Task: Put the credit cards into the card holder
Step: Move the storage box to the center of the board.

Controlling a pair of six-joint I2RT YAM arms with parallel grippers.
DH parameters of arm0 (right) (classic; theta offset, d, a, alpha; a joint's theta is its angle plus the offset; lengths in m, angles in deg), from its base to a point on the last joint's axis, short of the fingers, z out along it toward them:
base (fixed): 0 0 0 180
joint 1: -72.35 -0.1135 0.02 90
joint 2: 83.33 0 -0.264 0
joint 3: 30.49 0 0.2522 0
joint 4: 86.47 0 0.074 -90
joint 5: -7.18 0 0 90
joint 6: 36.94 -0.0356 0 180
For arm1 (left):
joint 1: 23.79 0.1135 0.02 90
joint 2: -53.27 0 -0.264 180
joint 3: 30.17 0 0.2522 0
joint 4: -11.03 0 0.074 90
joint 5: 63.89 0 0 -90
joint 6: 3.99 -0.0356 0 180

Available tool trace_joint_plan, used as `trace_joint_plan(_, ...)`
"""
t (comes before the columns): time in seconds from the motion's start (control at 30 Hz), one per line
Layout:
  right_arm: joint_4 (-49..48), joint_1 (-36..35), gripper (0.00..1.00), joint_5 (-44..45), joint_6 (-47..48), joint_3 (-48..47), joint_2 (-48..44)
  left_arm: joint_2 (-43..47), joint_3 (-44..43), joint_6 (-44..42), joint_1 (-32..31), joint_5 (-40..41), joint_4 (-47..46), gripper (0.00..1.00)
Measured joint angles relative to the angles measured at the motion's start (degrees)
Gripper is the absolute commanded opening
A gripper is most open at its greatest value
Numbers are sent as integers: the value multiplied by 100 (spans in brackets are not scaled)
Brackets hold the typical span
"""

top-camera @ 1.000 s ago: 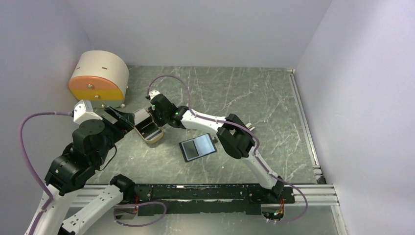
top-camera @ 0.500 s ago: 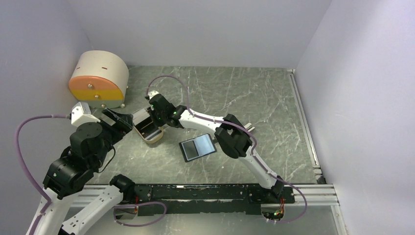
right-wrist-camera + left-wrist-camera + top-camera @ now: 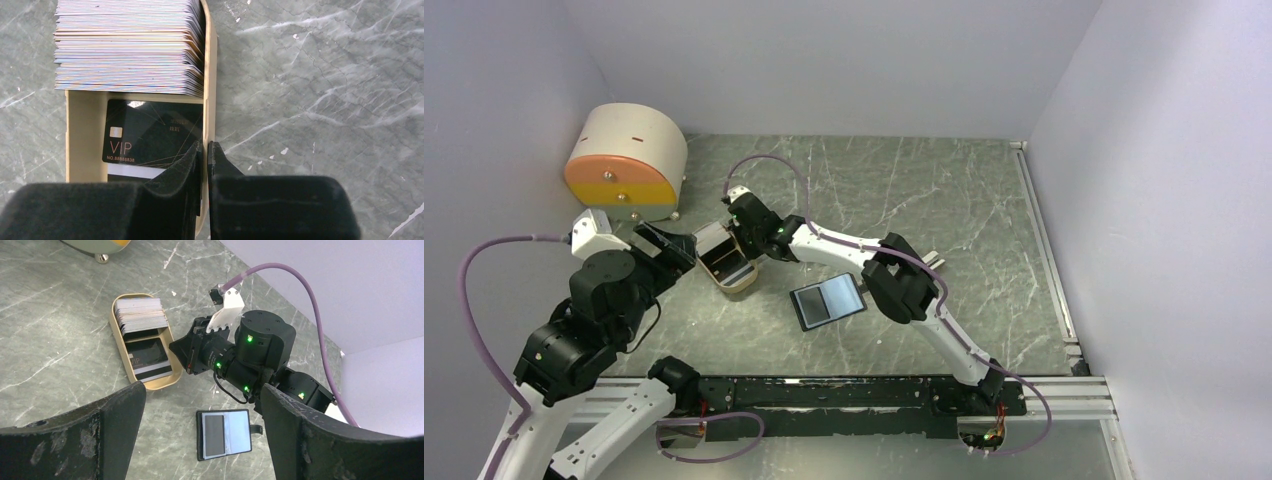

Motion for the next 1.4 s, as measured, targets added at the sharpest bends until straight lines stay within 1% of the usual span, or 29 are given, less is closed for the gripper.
trace_joint_plan(0.07,11,0,0,17,-13,0,0,9,17,0,0,0,2,89)
trace_joint_plan(0.1,15,0,0,28,-22,0,0,11,20,2,0,0,2,89)
trace_joint_plan(0.5,245,92,0,146,-192,13,-74,17,20,2,0,15,0,89)
trace_joint_plan(0.73,450,278,0,367,-271,345,-350,50,37,2,0,17,2,89)
trace_joint_plan(1.0,448,629,0,595,-503,1215,-944,55,210,2,0,15,-15,89)
trace_joint_plan(1.23,332,1029,0,831,-798,2374,-1700,-4,431,4,0,-68,-149,89)
trace_joint_plan(1.37,319,1261,0,970,-946,2868,-2076,-85,599,2,-2,-177,-297,89)
trace_joint_plan(1.4,315,1307,2,1010,-984,2964,-2149,-101,645,4,0,-205,-323,89)
